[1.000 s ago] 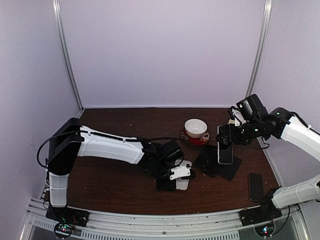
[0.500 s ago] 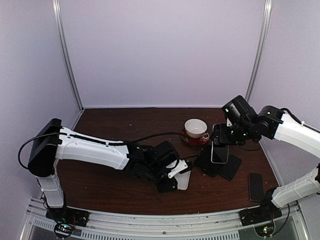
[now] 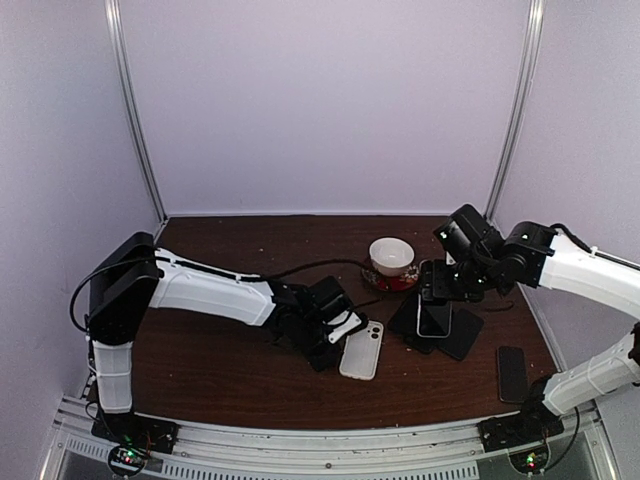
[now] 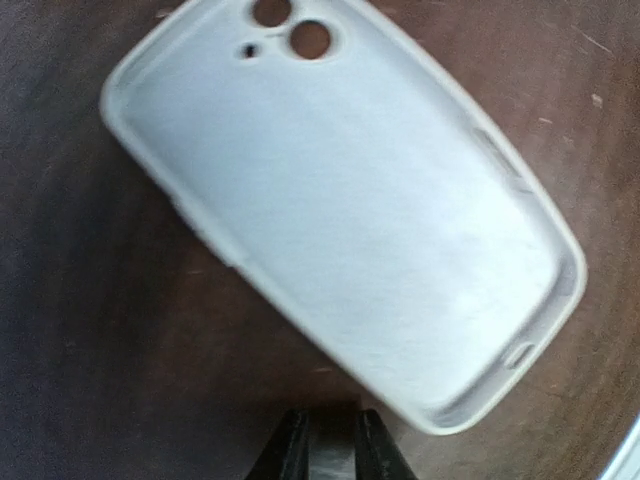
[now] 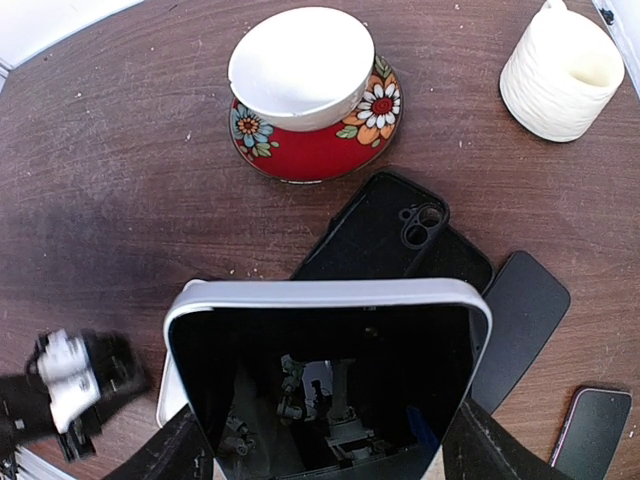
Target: Put the phone into the phone case
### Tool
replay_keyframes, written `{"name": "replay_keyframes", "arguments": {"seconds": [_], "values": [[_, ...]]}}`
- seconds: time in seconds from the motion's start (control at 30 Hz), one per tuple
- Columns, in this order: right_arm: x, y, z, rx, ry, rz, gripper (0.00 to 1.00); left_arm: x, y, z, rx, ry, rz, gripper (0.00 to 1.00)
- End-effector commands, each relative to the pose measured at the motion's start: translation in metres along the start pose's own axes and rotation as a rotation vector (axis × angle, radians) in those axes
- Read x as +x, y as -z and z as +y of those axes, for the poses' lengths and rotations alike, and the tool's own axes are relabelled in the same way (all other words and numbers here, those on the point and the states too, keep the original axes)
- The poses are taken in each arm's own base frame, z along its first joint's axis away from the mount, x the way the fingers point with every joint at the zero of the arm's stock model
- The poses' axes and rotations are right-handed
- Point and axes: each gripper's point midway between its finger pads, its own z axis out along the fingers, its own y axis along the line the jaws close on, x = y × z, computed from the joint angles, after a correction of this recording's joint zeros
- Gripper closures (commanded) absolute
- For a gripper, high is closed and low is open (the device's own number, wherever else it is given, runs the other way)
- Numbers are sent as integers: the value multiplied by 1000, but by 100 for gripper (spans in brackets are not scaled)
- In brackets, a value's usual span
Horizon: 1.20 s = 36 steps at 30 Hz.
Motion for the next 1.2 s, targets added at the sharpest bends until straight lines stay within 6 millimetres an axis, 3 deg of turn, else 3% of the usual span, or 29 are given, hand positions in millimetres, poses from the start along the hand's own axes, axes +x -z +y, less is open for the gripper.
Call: {"name": "replay_keyframes", "arguments": {"seconds": [0.0, 0.13, 0.23, 0.33, 0.47, 0.53, 0.63, 0.73, 0.8, 0.9, 1.17], "values": [[-10, 3, 9, -21, -6, -44, 45, -4, -4, -78, 204, -153, -34, 78], [-12, 6, 10, -30, -3, -50, 45, -9, -14, -86, 237, -130, -43, 80], [-11, 7, 11, -27, 4, -45, 45, -17, -5, -87, 236, -137, -76, 81], [-3, 2, 15, -24, 34, -30, 45, -27, 21, -69, 180, -111, -145, 81], [12, -14, 41, -51, 66, -8, 47, -37, 82, -26, 126, 7, -261, 78], [11, -17, 61, -51, 101, -36, 47, -36, 108, 11, 49, 104, -293, 69], [11, -23, 91, -9, 172, -78, 48, -17, 139, 77, -139, 259, -298, 36], [18, -33, 117, 13, 204, -98, 48, -1, 158, 107, -265, 323, -335, 15], [26, -44, 129, 4, 208, -89, 48, 5, 165, 112, -294, 335, -363, 7], [37, -60, 136, 5, 196, -61, 49, 13, 168, 112, -301, 332, -364, 3], [55, -79, 121, 81, 186, -19, 51, 16, 169, 115, -322, 319, -354, 2]]}}
